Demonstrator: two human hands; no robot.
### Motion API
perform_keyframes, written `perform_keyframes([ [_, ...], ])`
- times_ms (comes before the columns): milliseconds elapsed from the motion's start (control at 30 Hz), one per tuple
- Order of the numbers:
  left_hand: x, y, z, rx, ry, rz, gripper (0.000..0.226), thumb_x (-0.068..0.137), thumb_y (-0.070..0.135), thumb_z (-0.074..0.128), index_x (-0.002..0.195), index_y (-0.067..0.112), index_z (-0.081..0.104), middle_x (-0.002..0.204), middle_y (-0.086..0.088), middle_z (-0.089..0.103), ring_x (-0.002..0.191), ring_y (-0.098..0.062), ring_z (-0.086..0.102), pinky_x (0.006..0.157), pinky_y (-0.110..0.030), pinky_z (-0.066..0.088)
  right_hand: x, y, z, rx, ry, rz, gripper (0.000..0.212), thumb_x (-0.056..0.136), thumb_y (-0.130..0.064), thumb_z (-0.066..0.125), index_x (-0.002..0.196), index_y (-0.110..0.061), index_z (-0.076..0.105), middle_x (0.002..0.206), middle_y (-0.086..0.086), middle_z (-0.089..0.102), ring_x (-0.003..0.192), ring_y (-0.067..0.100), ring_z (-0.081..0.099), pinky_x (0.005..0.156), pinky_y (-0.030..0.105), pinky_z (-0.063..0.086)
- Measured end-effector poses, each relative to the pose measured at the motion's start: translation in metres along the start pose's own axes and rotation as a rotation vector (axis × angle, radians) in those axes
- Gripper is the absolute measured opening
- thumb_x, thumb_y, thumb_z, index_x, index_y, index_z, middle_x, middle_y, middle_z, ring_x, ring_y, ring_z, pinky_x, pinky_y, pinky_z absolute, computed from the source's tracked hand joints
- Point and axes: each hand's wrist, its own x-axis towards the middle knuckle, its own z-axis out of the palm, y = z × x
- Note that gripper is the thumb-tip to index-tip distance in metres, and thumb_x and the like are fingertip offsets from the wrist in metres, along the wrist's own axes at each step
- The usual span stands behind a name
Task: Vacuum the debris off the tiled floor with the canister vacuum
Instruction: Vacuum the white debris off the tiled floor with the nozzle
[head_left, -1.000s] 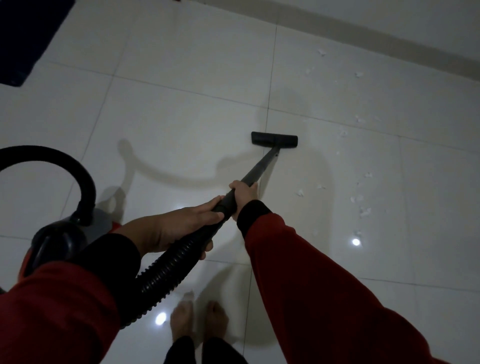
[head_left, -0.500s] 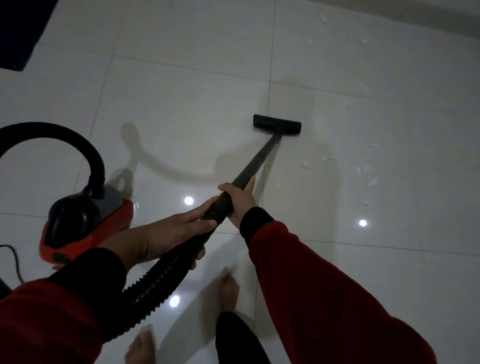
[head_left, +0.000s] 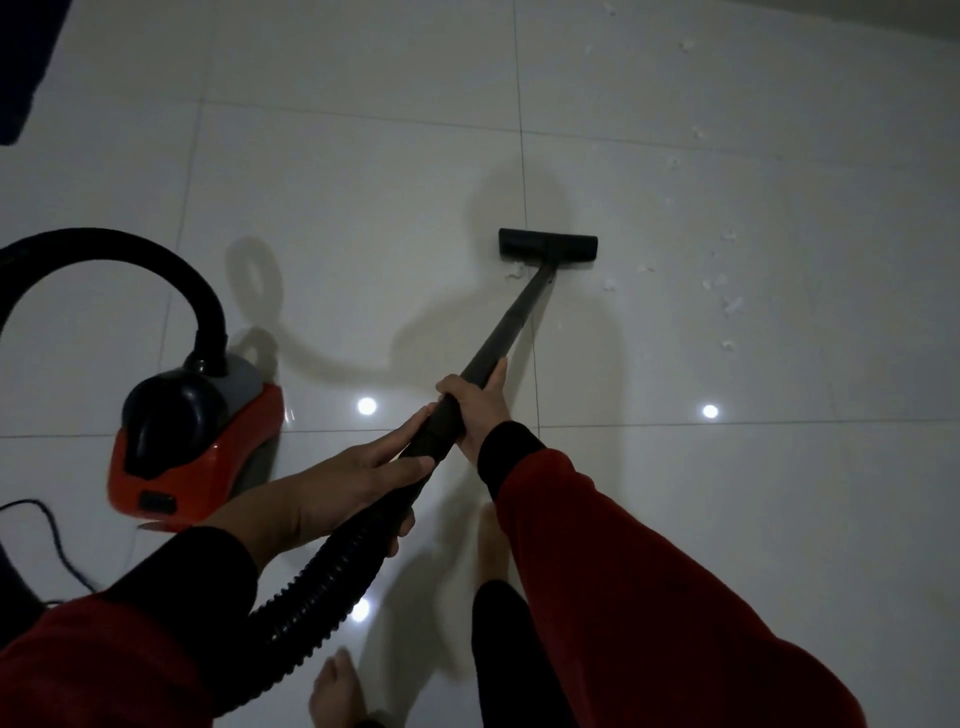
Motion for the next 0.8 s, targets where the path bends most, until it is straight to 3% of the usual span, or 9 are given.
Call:
perform_keyframes([
  [167, -0.03, -0.021, -0.004, 0.072, -0.023, 0.009, 0.061, 0.096, 0.03, 0.049, 0.143, 0.054, 0.019, 0.057, -0.007, 0.06, 0.052, -0.022, 0.059, 0.052, -0.027, 0.053, -0.023, 0.03, 0.012, 0.021, 0.024, -0.027, 0.098, 0.087, 0.0, 0.056, 0.15, -0.042, -0.007, 0.09, 0.008, 0.053, 0.058, 0.017, 0.057, 0.056, 0.03, 0.051],
  [400, -0.045, -0.05, -0.006, 0.097, -0.054, -0.014, 0.06, 0.096, 0.032, 0.049, 0.143, 0.053, 0.02, 0.064, -0.01, 0.06, 0.057, -0.022, 0.06, 0.055, -0.029, 0.052, -0.042, 0.06, 0.018, 0.019, 0.039, 0.005, 0.098, 0.087, -0.001, 0.054, 0.15, -0.04, -0.009, 0.085, 0.008, 0.054, 0.06, 0.017, 0.056, 0.058, 0.031, 0.05],
  [500, -0.044, -0.052, -0.006, 0.085, -0.066, -0.021, 0.06, 0.095, 0.032, 0.051, 0.143, 0.053, 0.023, 0.072, -0.013, 0.057, 0.067, -0.029, 0.056, 0.061, -0.034, 0.052, -0.043, 0.064, 0.015, 0.03, 0.061, 0.016, 0.097, 0.087, -0.001, 0.053, 0.15, -0.04, -0.009, 0.087, 0.008, 0.054, 0.061, 0.017, 0.056, 0.057, 0.031, 0.051],
  [600, -0.046, -0.047, -0.004, 0.097, -0.072, -0.027, 0.059, 0.096, 0.031, 0.049, 0.143, 0.052, 0.022, 0.067, -0.011, 0.059, 0.062, -0.027, 0.057, 0.059, -0.032, 0.053, -0.045, 0.061, 0.015, 0.053, 0.047, 0.022, 0.097, 0.087, 0.0, 0.053, 0.149, -0.041, -0.01, 0.089, 0.009, 0.054, 0.06, 0.018, 0.056, 0.056, 0.031, 0.051],
  [700, -0.054, -0.037, -0.003, 0.113, -0.091, -0.036, 0.06, 0.096, 0.03, 0.049, 0.145, 0.05, 0.021, 0.077, -0.016, 0.056, 0.066, -0.029, 0.057, 0.06, -0.033, 0.053, -0.052, 0.061, 0.016, 0.094, 0.066, 0.024, 0.098, 0.087, 0.0, 0.053, 0.149, -0.042, -0.01, 0.09, 0.01, 0.054, 0.061, 0.018, 0.055, 0.053, 0.03, 0.05],
  [800, -0.063, -0.033, -0.009, 0.125, -0.096, -0.04, 0.06, 0.096, 0.027, 0.05, 0.145, 0.048, 0.022, 0.077, -0.015, 0.054, 0.063, -0.024, 0.058, 0.055, -0.031, 0.053, -0.058, 0.066, 0.023, 0.13, 0.078, 0.028, 0.099, 0.086, -0.001, 0.053, 0.148, -0.044, -0.01, 0.104, 0.014, 0.053, 0.064, 0.019, 0.055, 0.054, 0.03, 0.051],
])
